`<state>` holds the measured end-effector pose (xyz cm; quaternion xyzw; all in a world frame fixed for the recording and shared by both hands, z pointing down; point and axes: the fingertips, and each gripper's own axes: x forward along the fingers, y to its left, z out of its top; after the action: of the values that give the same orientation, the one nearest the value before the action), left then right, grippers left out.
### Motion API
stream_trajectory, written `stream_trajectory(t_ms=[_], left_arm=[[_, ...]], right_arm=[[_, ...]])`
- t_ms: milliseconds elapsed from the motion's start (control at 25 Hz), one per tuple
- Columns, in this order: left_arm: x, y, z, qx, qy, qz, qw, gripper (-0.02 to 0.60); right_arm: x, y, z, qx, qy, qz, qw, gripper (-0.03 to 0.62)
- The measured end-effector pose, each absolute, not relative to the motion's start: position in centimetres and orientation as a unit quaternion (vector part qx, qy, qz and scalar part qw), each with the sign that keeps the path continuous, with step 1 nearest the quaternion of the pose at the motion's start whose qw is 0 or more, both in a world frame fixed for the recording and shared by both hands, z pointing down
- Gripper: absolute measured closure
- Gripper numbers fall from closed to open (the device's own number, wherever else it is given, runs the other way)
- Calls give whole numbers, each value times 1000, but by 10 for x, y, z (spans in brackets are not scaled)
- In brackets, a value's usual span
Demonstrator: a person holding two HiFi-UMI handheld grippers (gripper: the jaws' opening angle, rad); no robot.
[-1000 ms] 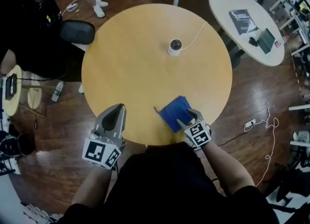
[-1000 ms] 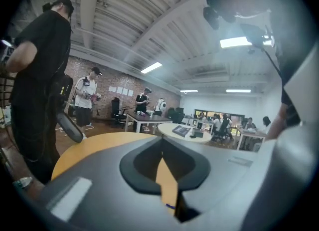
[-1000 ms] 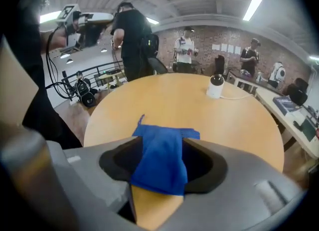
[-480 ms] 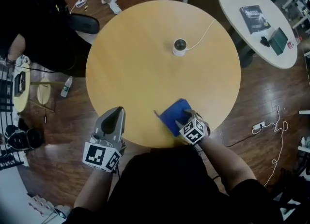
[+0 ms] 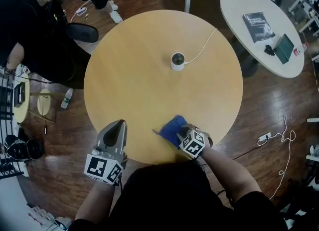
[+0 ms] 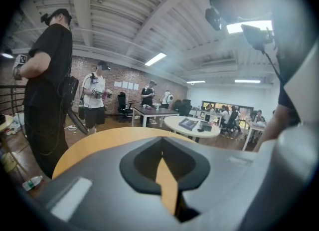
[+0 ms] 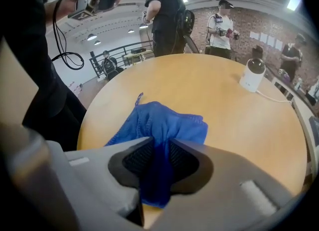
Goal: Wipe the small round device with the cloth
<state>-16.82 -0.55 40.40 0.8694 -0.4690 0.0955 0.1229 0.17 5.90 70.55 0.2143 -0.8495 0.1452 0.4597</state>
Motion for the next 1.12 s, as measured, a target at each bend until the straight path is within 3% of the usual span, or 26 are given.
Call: stream_trajectory(t_ms=[600,840,1120], left_arm=[[-169,6,421,829,-521,130,154,575],[-191,17,417,805,-555,143,157,575],[-195,26,419,789,-573,154,160,575]], right_arm=[[74,-164,569,428,-845,-28,319,507],[56,-225,552,434,-837,-81,323,507],[52,-247,570,446,-828,-52,336,507]])
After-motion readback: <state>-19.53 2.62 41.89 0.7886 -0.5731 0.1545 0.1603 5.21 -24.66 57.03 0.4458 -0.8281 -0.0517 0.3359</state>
